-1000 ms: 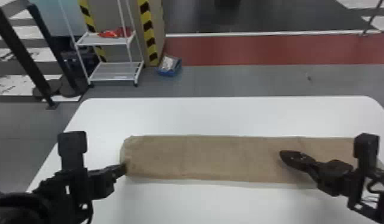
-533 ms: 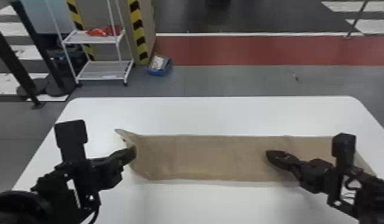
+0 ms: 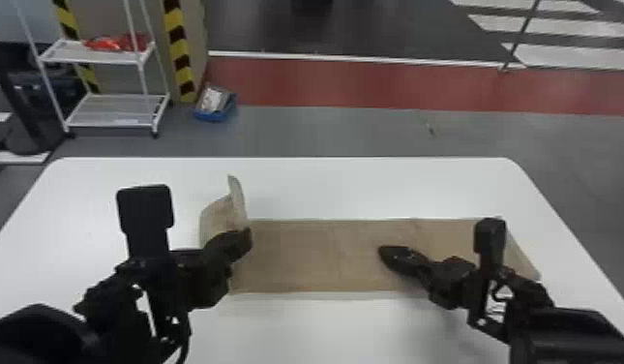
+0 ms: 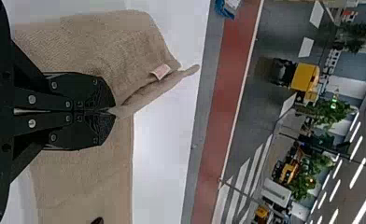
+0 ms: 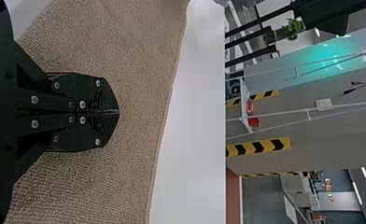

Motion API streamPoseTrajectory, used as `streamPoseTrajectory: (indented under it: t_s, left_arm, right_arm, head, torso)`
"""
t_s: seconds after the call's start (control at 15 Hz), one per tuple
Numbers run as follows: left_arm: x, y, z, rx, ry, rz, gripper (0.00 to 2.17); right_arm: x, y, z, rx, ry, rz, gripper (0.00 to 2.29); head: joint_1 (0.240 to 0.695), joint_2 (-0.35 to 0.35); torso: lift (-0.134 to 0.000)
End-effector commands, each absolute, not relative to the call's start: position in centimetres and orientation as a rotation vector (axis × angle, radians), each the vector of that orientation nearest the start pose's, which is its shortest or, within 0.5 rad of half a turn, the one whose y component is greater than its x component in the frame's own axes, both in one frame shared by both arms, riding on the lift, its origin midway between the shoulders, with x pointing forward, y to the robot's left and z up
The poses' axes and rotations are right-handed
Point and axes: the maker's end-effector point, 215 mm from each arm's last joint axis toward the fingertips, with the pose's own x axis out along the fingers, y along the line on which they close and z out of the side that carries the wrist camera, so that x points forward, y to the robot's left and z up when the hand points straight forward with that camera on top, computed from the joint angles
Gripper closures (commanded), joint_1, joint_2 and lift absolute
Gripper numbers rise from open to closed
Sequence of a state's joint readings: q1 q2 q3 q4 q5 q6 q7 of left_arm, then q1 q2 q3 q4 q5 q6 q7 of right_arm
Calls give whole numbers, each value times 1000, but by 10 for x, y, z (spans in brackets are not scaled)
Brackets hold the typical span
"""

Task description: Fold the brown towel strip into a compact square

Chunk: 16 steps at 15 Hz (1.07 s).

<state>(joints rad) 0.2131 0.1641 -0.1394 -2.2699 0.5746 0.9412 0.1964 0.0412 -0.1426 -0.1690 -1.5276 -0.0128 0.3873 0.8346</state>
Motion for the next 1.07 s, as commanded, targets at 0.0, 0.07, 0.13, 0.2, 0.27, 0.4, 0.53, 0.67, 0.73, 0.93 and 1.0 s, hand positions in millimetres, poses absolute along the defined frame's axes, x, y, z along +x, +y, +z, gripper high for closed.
streamPoseTrajectory:
  t_s: [0.0,0.07,0.13,0.2,0.27,0.4,0.53,0.67,0.73,0.93,1.0]
  left_arm:
    - [457,60,-349,-212,518,-375,1676]
    - [456,51,-348,-205,517,-384,1676]
    - [453,37,-348,-203,521,-403,1676]
    - [450,23,-348,-197,525,-417,1676]
    - [450,11,-344,-195,509,-425,1676]
    - [448,-20,-339,-157,499,-445,1676]
    - [451,-45,-324,-130,470,-456,1676]
    - [450,-71,-315,-141,461,-484,1676]
    - [448,-86,-314,-137,459,-498,1676]
    - [442,-118,-329,-124,476,-526,1673]
    - [441,-124,-335,-122,482,-531,1453]
  right_arm:
    - [503,-224,-472,113,450,616,1983]
    - [502,-226,-470,117,442,612,1983]
    - [502,-233,-466,115,426,605,1983]
    - [500,-239,-463,126,404,597,1983]
    - [498,-248,-459,137,385,584,1983]
    - [495,-273,-450,137,341,555,1983]
    - [492,-292,-445,143,304,541,1983]
    - [490,-308,-439,141,288,530,1983]
    - [490,-316,-436,141,280,523,1983]
    - [488,-335,-429,155,265,499,1983]
    - [488,-339,-427,164,259,490,1983]
  head:
    - [695,-131]
    - [695,-149]
    - [695,-164]
    - [695,-181]
    - [695,-213]
    - [695,-247]
    - [695,-316]
    - [695,-350]
    - [695,-350]
    - [695,-350]
    - [695,-350]
  torso:
    - [-124]
    - [-124]
    - [-124]
    - [-124]
    - [-124]
    - [-124]
    - [-124]
    - [-124]
    - [-124]
    - [-124]
    - [-124]
